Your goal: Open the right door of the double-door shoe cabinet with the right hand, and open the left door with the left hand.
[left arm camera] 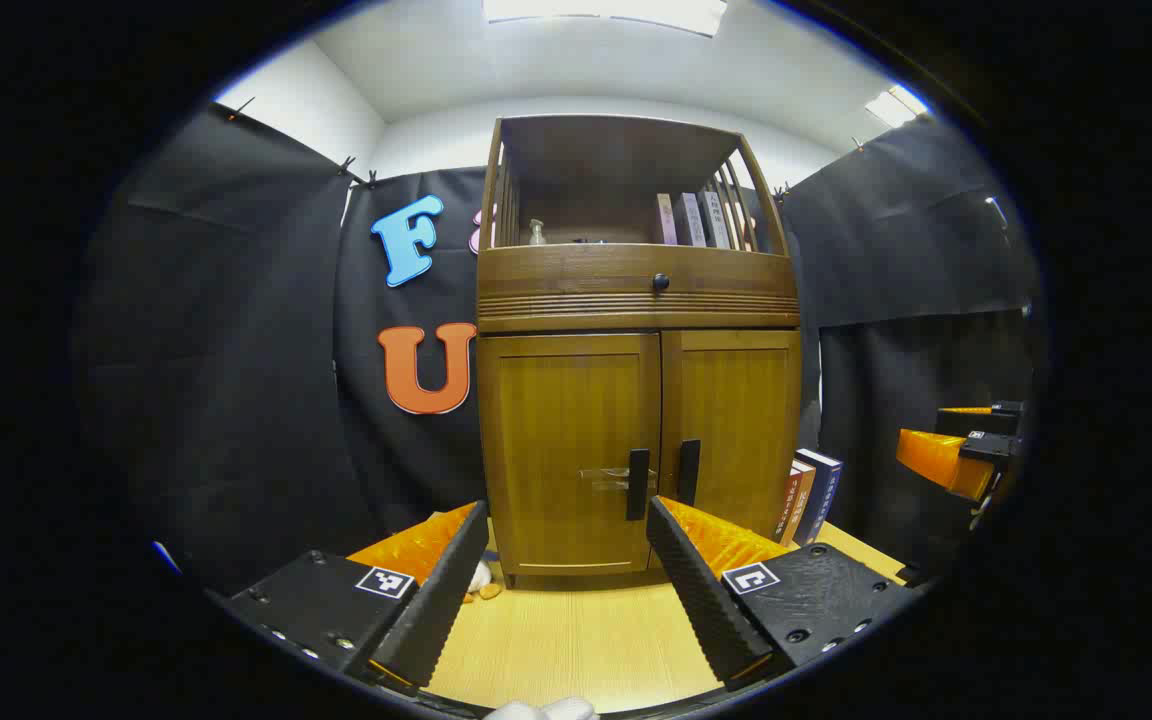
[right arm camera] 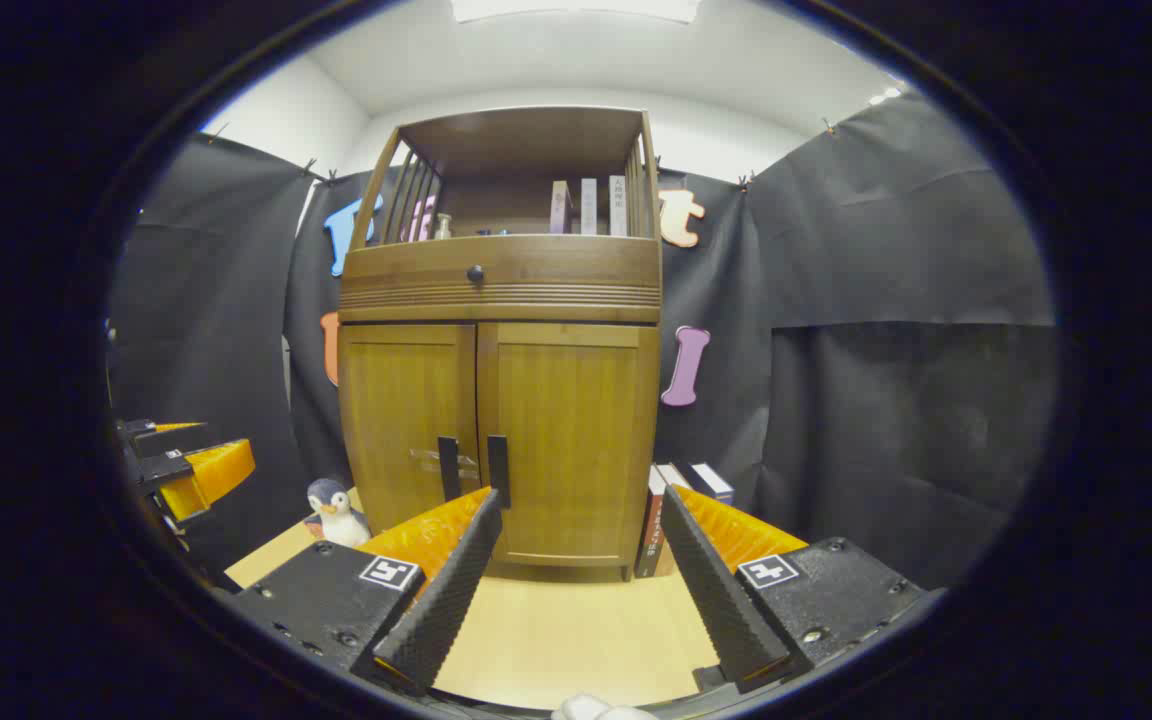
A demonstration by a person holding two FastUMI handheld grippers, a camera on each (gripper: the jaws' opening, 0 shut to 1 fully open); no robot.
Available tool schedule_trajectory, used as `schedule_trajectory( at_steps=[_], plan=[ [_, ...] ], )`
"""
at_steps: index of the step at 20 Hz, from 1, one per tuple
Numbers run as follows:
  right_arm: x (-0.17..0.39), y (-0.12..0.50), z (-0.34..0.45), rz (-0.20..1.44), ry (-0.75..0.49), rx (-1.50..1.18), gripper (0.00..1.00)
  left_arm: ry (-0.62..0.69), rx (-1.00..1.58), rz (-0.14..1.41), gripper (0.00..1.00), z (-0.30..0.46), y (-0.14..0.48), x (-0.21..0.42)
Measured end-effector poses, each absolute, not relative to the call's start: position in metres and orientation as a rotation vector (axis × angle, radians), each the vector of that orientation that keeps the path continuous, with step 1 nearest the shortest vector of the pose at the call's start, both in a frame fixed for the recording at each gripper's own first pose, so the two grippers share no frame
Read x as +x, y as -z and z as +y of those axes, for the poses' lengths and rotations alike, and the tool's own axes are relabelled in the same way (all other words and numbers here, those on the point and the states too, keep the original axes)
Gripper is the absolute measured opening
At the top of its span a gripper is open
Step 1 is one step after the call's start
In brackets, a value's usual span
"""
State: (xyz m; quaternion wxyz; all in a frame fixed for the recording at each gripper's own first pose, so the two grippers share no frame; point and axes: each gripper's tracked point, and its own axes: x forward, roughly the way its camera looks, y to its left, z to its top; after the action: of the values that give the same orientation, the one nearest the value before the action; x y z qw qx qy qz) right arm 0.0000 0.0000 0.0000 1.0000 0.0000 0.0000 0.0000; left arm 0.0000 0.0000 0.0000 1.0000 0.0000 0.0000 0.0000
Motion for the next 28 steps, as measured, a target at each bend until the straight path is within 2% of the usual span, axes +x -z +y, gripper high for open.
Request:
schedule_trajectory(
  at_steps=[15,28],
  plan=[
    [0.036,0.005,0.01,0.027,-0.047,-0.004,1.0,-0.03,0.011,0.01,0.96,0.001,0.0,0.008],
    [0.143,0.039,0.026,0.067,-0.134,-0.024,1.0,-0.129,0.038,0.034,0.96,0.014,0.007,0.009]
  ],
)
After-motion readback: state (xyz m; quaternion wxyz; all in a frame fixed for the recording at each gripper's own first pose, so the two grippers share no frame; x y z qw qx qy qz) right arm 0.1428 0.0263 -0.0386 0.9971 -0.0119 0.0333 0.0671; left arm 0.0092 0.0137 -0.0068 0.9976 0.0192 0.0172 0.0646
